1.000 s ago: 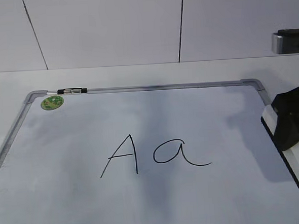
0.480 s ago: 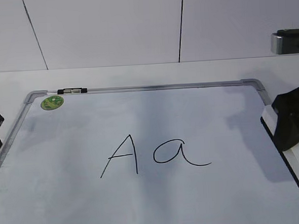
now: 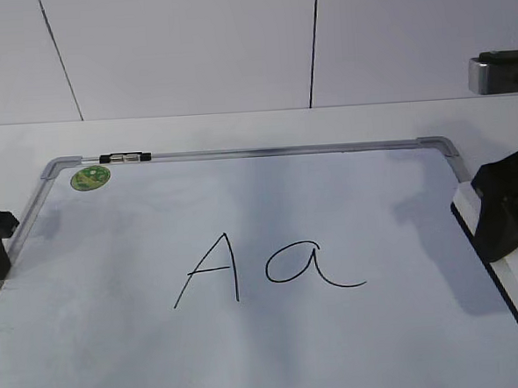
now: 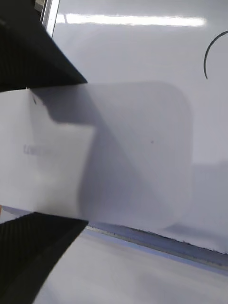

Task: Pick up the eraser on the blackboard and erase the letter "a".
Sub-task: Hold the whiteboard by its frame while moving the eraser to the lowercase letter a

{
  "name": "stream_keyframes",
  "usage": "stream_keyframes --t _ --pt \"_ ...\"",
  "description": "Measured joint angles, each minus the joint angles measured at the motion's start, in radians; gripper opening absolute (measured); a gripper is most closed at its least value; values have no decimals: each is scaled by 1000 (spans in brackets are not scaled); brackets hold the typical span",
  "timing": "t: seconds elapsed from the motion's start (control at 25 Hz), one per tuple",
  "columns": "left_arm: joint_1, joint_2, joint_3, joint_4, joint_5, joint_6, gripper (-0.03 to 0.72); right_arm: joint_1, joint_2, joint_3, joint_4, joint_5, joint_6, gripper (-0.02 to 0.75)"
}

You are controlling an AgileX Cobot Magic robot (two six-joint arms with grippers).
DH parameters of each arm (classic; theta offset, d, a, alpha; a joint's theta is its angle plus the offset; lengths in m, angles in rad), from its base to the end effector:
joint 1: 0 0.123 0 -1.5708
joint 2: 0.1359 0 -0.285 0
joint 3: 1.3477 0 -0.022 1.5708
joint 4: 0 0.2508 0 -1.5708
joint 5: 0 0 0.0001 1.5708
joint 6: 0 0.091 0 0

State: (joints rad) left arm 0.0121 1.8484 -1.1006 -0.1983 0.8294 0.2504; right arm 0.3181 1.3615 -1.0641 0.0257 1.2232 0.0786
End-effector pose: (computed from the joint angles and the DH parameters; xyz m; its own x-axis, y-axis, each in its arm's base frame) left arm 0.3342 -0.0092 0.1578 -0.9890 0.1021 -0.1066 0.1160 0.9843 -0.1333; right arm 0.2285 0.0776 0.2863 -0.9648 -0.2259 -0.1345 -0.2325 0.9719 0.0358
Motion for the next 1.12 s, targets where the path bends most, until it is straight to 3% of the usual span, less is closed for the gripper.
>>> stream_keyframes --t 0.32,0.56,1.12 --pt "0 22 -6 -8 -2 2 166 0 0 -1 0 0 -6 556" --pt "2 22 -7 -12 0 2 64 0 0 -1 0 0 -10 556" --pt "2 22 -7 -17 0 -6 46 6 0 -1 0 1 -27 555"
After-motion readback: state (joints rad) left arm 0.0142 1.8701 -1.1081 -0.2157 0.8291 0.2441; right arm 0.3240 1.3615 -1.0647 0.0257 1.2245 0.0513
